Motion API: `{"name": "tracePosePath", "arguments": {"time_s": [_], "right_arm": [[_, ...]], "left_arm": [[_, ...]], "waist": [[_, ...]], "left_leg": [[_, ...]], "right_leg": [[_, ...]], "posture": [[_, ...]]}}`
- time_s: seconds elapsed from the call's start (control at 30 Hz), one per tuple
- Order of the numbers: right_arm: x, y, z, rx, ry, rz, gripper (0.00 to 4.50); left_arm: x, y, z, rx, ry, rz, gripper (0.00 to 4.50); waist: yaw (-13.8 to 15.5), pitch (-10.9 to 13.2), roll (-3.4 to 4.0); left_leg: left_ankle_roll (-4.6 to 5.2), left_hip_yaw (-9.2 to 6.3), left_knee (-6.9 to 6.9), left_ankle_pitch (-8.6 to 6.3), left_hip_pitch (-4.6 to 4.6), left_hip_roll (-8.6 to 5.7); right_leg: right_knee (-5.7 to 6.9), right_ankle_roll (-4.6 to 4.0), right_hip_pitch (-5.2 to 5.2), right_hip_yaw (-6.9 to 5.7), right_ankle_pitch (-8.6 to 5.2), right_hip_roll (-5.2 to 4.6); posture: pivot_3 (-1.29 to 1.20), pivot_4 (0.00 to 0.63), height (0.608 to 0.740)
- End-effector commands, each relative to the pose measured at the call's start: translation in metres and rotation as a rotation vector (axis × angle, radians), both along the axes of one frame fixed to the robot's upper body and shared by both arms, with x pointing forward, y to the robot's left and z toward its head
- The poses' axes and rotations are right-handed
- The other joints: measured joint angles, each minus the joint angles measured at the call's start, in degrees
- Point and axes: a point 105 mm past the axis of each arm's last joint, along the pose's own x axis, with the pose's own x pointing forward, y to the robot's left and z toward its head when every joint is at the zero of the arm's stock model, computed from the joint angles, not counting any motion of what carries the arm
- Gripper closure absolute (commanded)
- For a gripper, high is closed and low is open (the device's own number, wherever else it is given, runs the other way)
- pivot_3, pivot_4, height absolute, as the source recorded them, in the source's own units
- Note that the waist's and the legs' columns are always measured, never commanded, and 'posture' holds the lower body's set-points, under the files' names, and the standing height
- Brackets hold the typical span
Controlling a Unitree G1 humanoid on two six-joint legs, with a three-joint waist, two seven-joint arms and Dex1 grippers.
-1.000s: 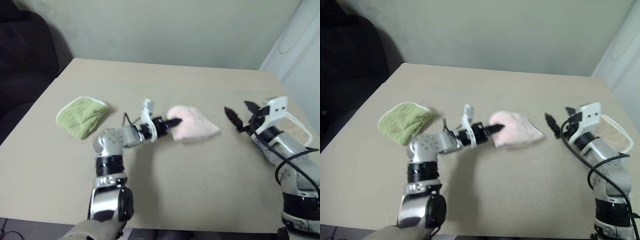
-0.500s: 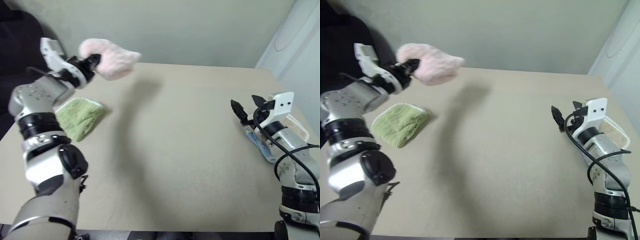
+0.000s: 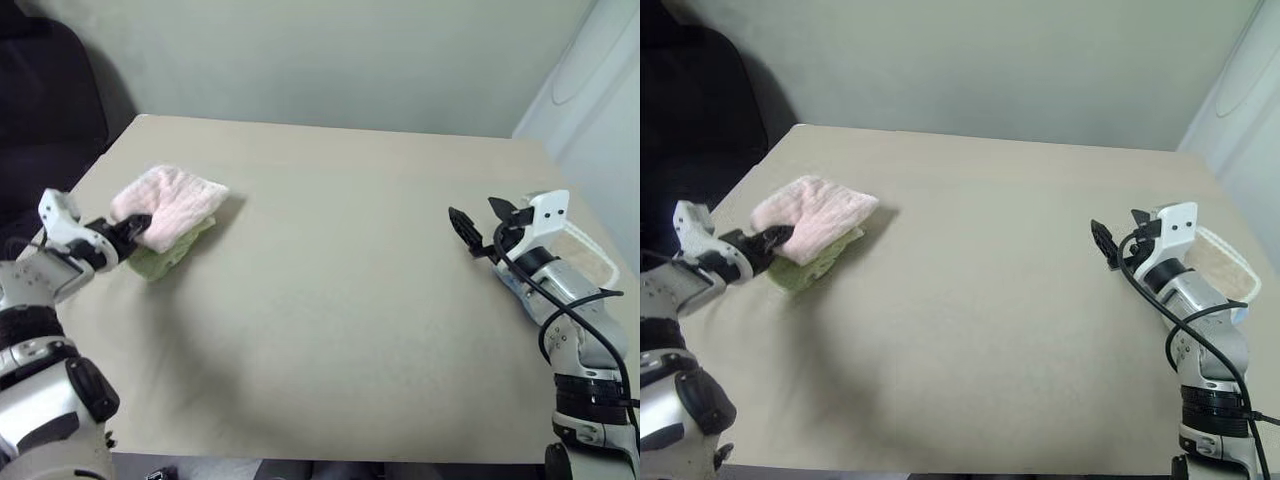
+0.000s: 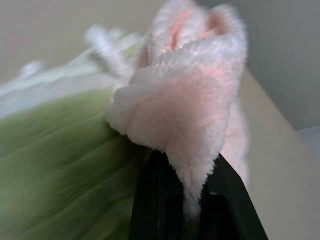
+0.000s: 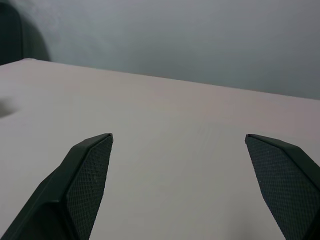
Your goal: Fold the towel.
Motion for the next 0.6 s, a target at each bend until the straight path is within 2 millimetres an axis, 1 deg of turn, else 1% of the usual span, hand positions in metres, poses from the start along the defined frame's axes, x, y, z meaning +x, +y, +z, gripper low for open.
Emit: {"name": "tracePosePath", "arguments": {"time_s": [0.03, 0.07, 0.1, 0.17, 0.33, 0.47, 0.5, 0.53, 0.6], "right_arm": [[0.0, 0.005, 0.011, -0.021, -0.053, 0.027, 0.0], [0.001, 0.006, 0.011, -0.021, -0.052, 0.031, 0.0], [0.002, 0.007, 0.011, -0.02, -0.051, 0.036, 0.0], [0.002, 0.01, 0.01, -0.018, -0.049, 0.047, 0.0], [0.002, 0.017, 0.005, -0.013, -0.042, 0.064, 0.0], [-0.003, 0.022, -0.001, -0.001, -0.034, 0.078, 0.0], [-0.004, 0.023, -0.002, 0.004, -0.028, 0.083, 0.0], [-0.006, 0.024, -0.004, 0.009, -0.023, 0.088, 0.0], [-0.009, 0.027, -0.007, 0.019, -0.011, 0.104, 0.0]], "left_arm": [[-0.009, 0.014, -0.006, 0.021, 0.0, 0.045, 4.47], [-0.011, 0.015, -0.01, 0.021, 0.006, 0.047, 4.47], [-0.011, 0.015, -0.012, 0.017, 0.008, 0.053, 4.17], [-0.01, 0.015, -0.009, -0.002, -0.024, 0.057, 3.53], [-0.008, 0.017, 0.001, -0.049, -0.099, 0.077, 1.72], [-0.012, 0.026, 0.019, -0.083, -0.215, 0.122, 0.26], [-0.014, 0.027, 0.024, -0.075, -0.24, 0.121, 0.02], [-0.016, 0.026, 0.027, -0.062, -0.255, 0.108, 0.02], [-0.021, 0.023, 0.025, -0.003, -0.234, 0.086, 0.02]], "waist": [[0.0, 0.0, 0.0], [0.0, 0.0, 0.0], [0.0, 0.0, 0.01], [0.0, 0.0, 0.01], [0.0, 0.0, 0.0], [0.0, 0.0, -0.01], [0.0, 0.0, -0.01], [0.0, 0.0, 0.0], [-0.1, 0.0, -0.01]], "left_leg": [[-0.01, -0.01, -0.01, 0.01, 0.0, 0.01], [-0.02, -0.01, -0.02, 0.01, 0.01, 0.01], [-0.02, -0.01, -0.02, 0.01, 0.02, 0.01], [-0.03, 0.0, -0.03, 0.01, 0.02, 0.0], [-0.03, 0.0, -0.03, 0.01, 0.02, 0.01], [-0.03, 0.0, -0.04, 0.01, 0.02, 0.01], [-0.03, 0.0, -0.04, 0.01, 0.02, 0.02], [-0.02, 0.01, -0.04, 0.01, 0.02, 0.02], [-0.03, 0.01, -0.04, 0.02, 0.01, 0.01]], "right_leg": [[0.0, -0.01, -0.01, -0.01, -0.01, 0.01], [0.02, -0.02, -0.01, -0.01, -0.02, 0.02], [0.02, -0.03, -0.01, -0.01, -0.02, 0.02], [0.02, -0.03, -0.02, 0.0, -0.02, 0.02], [0.03, -0.06, -0.03, 0.0, -0.01, 0.02], [0.04, -0.06, -0.04, 0.0, -0.01, 0.03], [0.04, -0.06, -0.04, 0.0, -0.01, 0.04], [0.04, -0.06, -0.04, -0.01, -0.01, 0.04], [0.03, -0.07, -0.04, 0.0, -0.02, 0.05]], "posture": [[0.0, 0.15, 0.74], [0.0, 0.15, 0.74], [0.0, 0.15, 0.74], [0.0, 0.15, 0.74], [0.0, 0.15, 0.74], [0.0, 0.15, 0.74], [0.0, 0.15, 0.74], [0.0, 0.15, 0.74], [0.0, 0.15, 0.74]]}}
